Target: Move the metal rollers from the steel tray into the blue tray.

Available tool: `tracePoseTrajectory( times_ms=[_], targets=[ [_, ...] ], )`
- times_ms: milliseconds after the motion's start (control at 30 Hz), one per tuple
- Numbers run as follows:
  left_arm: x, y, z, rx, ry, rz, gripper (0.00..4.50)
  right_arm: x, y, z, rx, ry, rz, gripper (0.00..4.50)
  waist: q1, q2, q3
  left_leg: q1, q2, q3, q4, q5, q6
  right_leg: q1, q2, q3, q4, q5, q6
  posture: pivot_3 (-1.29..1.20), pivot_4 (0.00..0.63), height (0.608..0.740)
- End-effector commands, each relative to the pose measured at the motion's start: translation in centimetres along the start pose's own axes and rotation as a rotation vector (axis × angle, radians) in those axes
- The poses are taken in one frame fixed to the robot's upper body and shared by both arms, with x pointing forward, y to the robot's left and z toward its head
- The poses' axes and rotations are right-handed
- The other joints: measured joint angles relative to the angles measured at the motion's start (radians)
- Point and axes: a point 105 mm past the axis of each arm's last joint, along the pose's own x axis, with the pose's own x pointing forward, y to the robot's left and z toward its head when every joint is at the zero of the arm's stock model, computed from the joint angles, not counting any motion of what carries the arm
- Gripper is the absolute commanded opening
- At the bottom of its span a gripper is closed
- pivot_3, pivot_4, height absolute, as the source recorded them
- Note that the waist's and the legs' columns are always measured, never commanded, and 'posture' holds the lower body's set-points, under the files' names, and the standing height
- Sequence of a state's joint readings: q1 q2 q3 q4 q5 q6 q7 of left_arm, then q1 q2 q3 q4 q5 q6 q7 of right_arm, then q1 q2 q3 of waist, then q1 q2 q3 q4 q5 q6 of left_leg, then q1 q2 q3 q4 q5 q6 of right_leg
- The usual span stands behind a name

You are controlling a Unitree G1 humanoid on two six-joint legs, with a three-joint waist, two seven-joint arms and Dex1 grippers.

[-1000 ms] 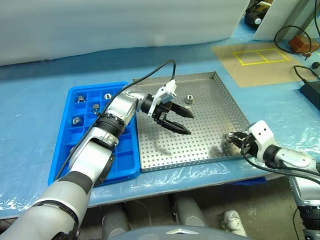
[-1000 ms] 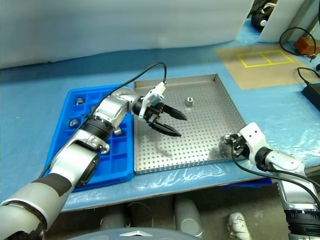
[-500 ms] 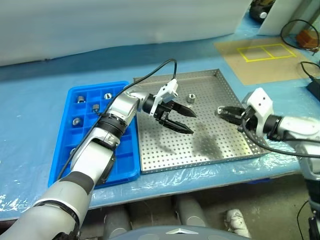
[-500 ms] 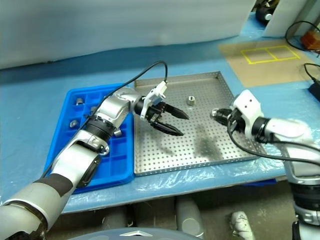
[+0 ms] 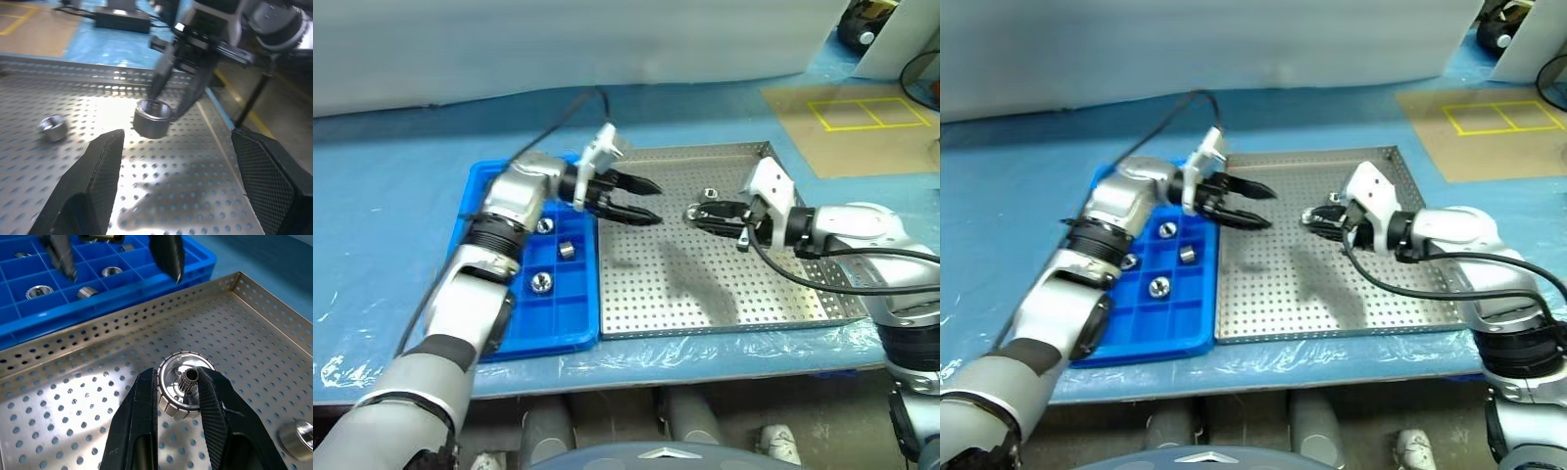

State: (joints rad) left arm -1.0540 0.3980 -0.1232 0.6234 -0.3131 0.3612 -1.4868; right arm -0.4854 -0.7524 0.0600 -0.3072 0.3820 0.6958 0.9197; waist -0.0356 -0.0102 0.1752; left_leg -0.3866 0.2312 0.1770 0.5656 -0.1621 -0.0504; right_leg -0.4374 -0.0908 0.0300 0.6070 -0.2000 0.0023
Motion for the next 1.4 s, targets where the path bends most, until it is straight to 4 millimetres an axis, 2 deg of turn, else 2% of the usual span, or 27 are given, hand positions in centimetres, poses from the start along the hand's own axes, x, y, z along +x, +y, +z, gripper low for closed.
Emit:
tracePoseTrajectory(
  times_ms=[33,133,233,333,533,700,1000,1400],
  targets=[
    [-4.2,1.4,2.3,0.028,-0.041,0.161,3.66,1.5,-0.2,1.1,-0.056,-0.049,0.031,0.78,0.009,0.000,0.000,0.000,0.000,0.000,0.000,0.001,-0.001,0.000,0.000,0.000,0.001,0.000,0.000,-0.20,0.150,0.740],
    [-7.5,1.4,2.7,-0.025,-0.048,0.261,3.66,3.0,0.0,1.4,-0.070,-0.079,0.085,0.78,0.035,0.001,0.000,0.001,0.001,0.000,-0.001,0.002,-0.004,0.000,0.001,-0.001,0.001,0.000,0.000,-0.15,0.150,0.740],
    [-9.9,-1.0,1.7,-0.054,0.019,0.259,3.66,4.6,0.7,2.2,-0.081,-0.113,0.162,0.78,0.053,0.001,0.000,0.000,0.002,0.000,-0.004,0.004,-0.007,-0.002,0.002,-0.001,0.000,0.000,-0.001,-0.06,0.150,0.740],
    [-10.6,-3.5,-0.1,-0.083,0.104,0.248,3.66,5.4,2.0,3.0,-0.075,-0.141,0.266,0.78,0.076,0.001,0.000,-0.002,0.005,-0.001,-0.006,0.004,-0.008,-0.002,0.002,-0.004,0.000,0.000,-0.002,0.01,0.150,0.740],
    [-9.8,-7.6,-3.4,-0.124,0.228,0.211,3.66,6.0,5.1,3.6,-0.075,-0.156,0.472,0.78,0.128,0.001,0.001,-0.009,0.008,-0.005,-0.006,0.005,-0.012,-0.004,0.003,-0.014,0.001,-0.002,-0.004,0.08,0.150,0.740],
    [-8.4,-9.1,-3.9,-0.153,0.227,0.177,3.66,6.6,7.0,4.3,-0.079,-0.168,0.574,0.78,0.142,0.001,0.001,-0.008,0.009,-0.006,-0.004,0.007,-0.014,-0.003,0.002,-0.016,0.004,-0.002,-0.004,0.10,0.150,0.740],
    [-7.6,-10.4,-4.6,-0.156,0.261,0.115,3.66,6.4,10.1,3.0,-0.042,-0.118,0.731,0.78,0.138,0.001,0.001,-0.001,0.010,-0.007,-0.005,0.010,-0.019,-0.003,0.003,-0.012,0.013,-0.002,-0.004,0.11,0.150,0.740],
    [-8.7,-11.6,-4.9,-0.155,0.306,0.112,3.66,8.1,10.4,2.2,0.011,-0.106,0.752,0.78,0.140,0.001,0.001,-0.001,0.010,-0.007,-0.005,0.010,-0.019,-0.003,0.003,-0.012,0.013,-0.003,-0.004,0.14,0.150,0.740]
  ],
)
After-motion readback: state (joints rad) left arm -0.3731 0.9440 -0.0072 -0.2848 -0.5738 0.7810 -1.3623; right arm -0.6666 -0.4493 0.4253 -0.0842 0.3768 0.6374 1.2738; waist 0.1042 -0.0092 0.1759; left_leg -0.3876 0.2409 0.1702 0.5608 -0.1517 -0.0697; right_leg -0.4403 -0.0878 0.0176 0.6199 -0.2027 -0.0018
